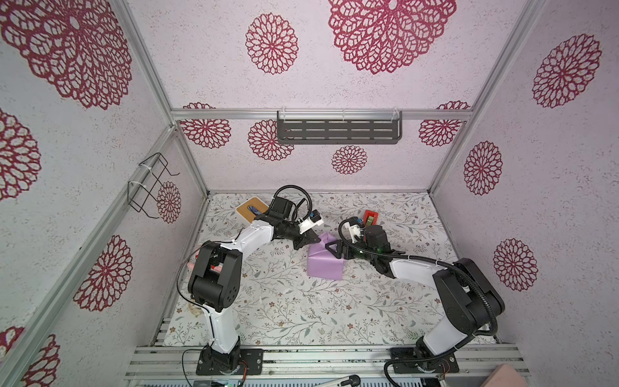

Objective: Wrap a gift box in wrapping paper
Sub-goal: Fold the seventh fold of the wrapping paper on the gift box, then fold the wrapping paper for the gift box.

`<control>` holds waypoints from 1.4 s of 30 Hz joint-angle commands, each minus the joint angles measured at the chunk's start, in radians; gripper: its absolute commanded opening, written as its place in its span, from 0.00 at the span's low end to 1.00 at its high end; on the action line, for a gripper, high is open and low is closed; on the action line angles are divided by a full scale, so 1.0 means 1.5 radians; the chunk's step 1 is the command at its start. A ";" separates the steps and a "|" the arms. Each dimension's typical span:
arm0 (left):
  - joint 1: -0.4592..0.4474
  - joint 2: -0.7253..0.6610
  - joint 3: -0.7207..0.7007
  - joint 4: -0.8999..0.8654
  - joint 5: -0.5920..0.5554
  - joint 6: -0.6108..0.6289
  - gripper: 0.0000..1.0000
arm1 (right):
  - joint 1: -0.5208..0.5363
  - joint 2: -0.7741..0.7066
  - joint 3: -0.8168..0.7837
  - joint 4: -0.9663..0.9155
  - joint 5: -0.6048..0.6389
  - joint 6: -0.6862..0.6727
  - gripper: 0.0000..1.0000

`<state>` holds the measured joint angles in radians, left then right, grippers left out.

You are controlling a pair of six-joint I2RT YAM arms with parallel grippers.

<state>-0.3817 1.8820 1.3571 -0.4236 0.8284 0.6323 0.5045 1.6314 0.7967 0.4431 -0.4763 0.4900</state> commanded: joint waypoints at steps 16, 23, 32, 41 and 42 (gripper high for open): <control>-0.046 -0.126 -0.162 0.171 -0.134 0.038 0.00 | -0.002 -0.048 0.024 -0.143 -0.006 -0.007 0.86; -0.057 -0.147 -0.201 0.225 -0.174 0.057 0.00 | -0.034 -0.102 0.038 -0.161 -0.039 0.014 0.87; -0.065 -0.162 -0.229 0.264 -0.215 0.080 0.00 | -0.070 -0.096 0.093 -0.136 -0.086 0.102 0.87; -0.077 -0.177 -0.249 0.303 -0.230 0.079 0.00 | -0.062 0.034 0.252 -0.315 -0.009 0.104 0.79; -0.078 -0.179 -0.251 0.305 -0.233 0.081 0.00 | -0.059 0.039 0.257 -0.326 -0.005 0.098 0.79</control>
<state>-0.4877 1.6432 0.9958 0.0086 0.4992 0.7288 0.4072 1.6711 1.1450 0.0731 -0.5190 0.6476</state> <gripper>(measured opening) 0.041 0.796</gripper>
